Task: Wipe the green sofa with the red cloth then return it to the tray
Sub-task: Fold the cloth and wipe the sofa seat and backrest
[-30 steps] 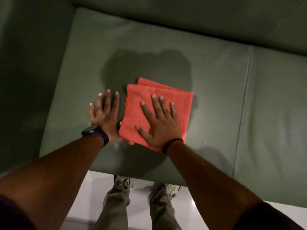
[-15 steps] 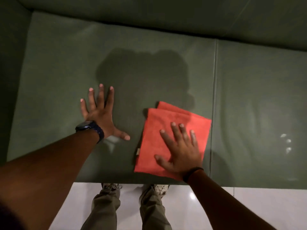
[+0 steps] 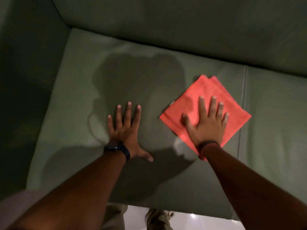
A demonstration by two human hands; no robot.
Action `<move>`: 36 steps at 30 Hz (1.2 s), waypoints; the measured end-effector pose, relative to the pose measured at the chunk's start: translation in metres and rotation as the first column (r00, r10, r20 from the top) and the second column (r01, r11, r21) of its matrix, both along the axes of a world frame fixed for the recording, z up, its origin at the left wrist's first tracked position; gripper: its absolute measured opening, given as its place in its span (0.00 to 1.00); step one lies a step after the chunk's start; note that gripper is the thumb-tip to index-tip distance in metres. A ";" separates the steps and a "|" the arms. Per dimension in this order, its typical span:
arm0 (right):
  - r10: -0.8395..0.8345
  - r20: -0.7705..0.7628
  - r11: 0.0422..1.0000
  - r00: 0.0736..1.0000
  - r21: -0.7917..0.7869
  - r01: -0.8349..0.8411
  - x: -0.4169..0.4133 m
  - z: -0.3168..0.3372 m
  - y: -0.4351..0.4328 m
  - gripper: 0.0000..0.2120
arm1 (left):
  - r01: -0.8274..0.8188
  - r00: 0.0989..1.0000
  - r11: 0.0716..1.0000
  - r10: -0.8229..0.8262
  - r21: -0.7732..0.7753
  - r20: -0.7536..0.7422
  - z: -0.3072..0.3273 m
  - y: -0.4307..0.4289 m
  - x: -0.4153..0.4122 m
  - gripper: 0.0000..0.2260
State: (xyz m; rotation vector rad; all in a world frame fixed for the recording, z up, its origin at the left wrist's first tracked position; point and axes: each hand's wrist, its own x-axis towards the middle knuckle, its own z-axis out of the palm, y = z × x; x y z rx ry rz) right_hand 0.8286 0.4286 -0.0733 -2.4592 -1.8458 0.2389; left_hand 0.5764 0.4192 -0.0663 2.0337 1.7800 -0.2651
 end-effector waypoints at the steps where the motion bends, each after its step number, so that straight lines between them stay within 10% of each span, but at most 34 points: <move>1: -0.065 -0.004 0.998 0.998 0.005 0.065 -0.009 0.000 0.025 0.38 | -0.004 1.000 1.000 0.004 0.002 0.017 0.000 0.000 -0.001 0.77; 9: 0.293 -0.048 0.955 0.955 -0.036 -0.295 -0.122 0.005 0.117 0.41 | -0.028 0.995 1.000 0.027 0.011 0.096 0.003 0.001 -0.003 0.74; 16: 0.762 -0.123 0.635 0.635 -0.045 -0.771 -0.047 0.016 0.034 0.40 | 0.084 0.983 0.907 -0.144 0.412 0.118 0.012 0.050 -0.012 0.52; 23: 0.783 0.014 0.597 0.622 0.265 -0.757 -0.030 0.034 0.035 0.07 | 0.381 0.920 0.796 -0.379 0.470 -0.104 0.028 0.060 -0.015 0.29; 27: 0.706 -0.133 0.704 0.696 0.240 -0.668 -0.034 0.065 0.056 0.11 | 0.373 0.927 0.837 -0.359 0.400 -0.113 0.041 0.058 -0.019 0.37; 30: 0.607 -0.307 0.795 0.733 0.259 -0.549 -0.038 0.101 0.081 0.10 | 0.323 0.938 0.832 -0.344 0.452 -0.038 0.063 0.076 -0.014 0.14; 36: 0.394 -0.347 0.859 0.851 0.468 -0.207 -0.014 0.212 0.184 0.05 | -0.004 0.953 0.783 -0.184 0.623 0.238 0.179 0.199 0.015 0.11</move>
